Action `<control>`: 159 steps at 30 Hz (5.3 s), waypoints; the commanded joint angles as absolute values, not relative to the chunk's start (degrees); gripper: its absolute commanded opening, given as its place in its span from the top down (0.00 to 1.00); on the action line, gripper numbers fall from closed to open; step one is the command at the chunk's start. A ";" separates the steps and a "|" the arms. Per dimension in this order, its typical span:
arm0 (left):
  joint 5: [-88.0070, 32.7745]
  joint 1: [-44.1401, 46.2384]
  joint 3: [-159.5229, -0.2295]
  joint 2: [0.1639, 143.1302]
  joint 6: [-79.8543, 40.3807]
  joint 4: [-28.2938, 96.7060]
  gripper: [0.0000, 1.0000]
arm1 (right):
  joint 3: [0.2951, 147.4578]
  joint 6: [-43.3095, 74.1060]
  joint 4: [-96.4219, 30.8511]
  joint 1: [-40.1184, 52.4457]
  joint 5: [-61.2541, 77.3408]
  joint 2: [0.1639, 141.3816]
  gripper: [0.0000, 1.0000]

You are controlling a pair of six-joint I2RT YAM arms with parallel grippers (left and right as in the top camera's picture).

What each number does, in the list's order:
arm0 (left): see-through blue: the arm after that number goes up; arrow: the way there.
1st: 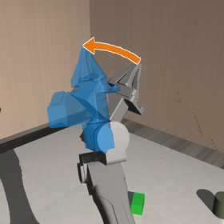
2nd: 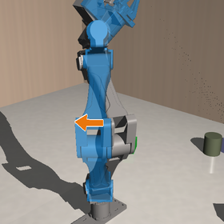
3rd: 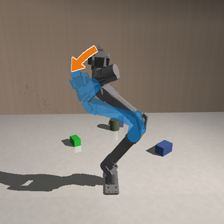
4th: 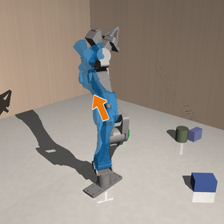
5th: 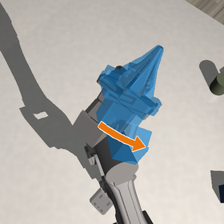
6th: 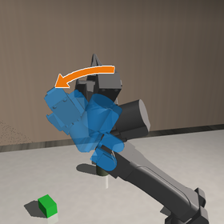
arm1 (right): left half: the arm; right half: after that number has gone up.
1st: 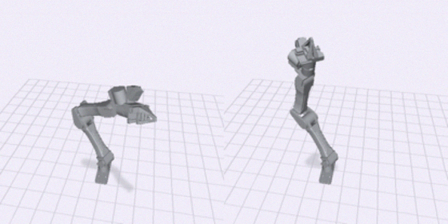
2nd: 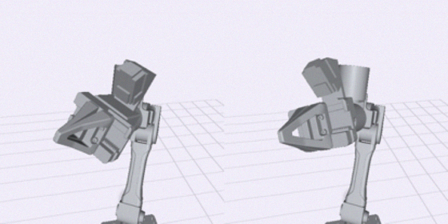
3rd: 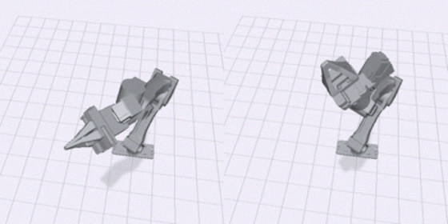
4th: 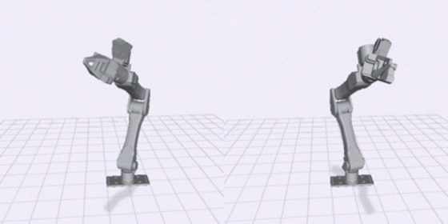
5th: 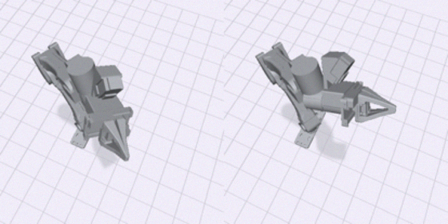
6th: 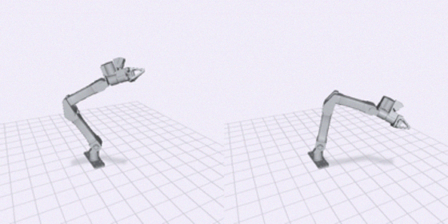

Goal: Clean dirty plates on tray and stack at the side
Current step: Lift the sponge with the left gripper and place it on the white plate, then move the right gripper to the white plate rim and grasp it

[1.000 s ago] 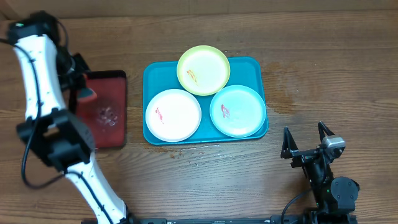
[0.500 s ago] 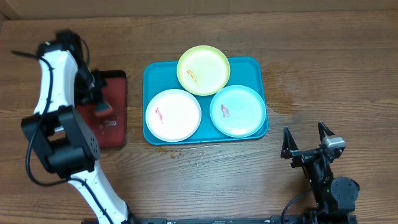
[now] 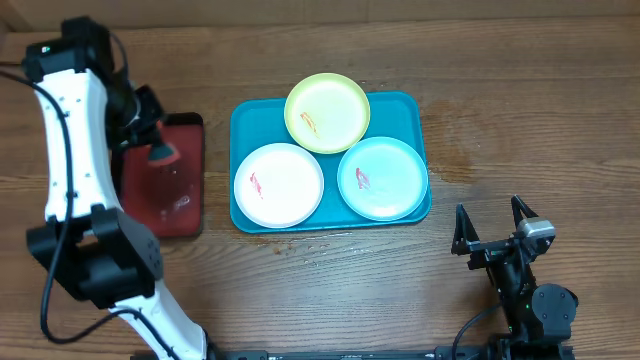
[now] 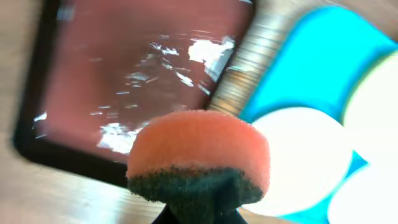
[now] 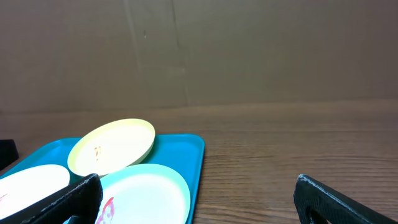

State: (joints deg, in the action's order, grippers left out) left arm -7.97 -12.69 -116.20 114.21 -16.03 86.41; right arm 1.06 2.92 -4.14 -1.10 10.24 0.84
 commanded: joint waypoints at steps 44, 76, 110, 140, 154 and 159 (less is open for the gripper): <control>-7.05 10.66 -103.46 111.66 -28.27 65.49 0.52 | 0.47 2.55 -3.92 -1.37 9.93 0.16 0.00; -7.09 -3.68 -112.25 108.75 -28.32 76.29 0.14 | 31.24 -5.23 14.48 -1.37 11.46 11.49 0.00; -7.09 -3.68 -112.25 108.75 -28.32 79.50 0.07 | 95.18 12.27 -59.31 29.74 14.39 102.56 0.03; -7.11 -1.39 -112.25 108.75 -23.20 81.45 0.00 | 102.65 18.26 -51.44 34.96 12.88 122.48 0.45; -7.05 1.30 -112.22 109.23 -21.45 81.21 0.04 | 102.32 17.63 -51.92 35.07 10.52 127.00 0.48; -7.09 1.32 -111.92 109.80 -20.32 80.93 0.04 | 102.32 17.61 -52.07 35.09 10.59 128.84 0.49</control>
State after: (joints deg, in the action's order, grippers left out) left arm -6.87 1.26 -112.25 109.14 -22.02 81.21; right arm 101.62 17.96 -52.12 34.72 11.35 126.98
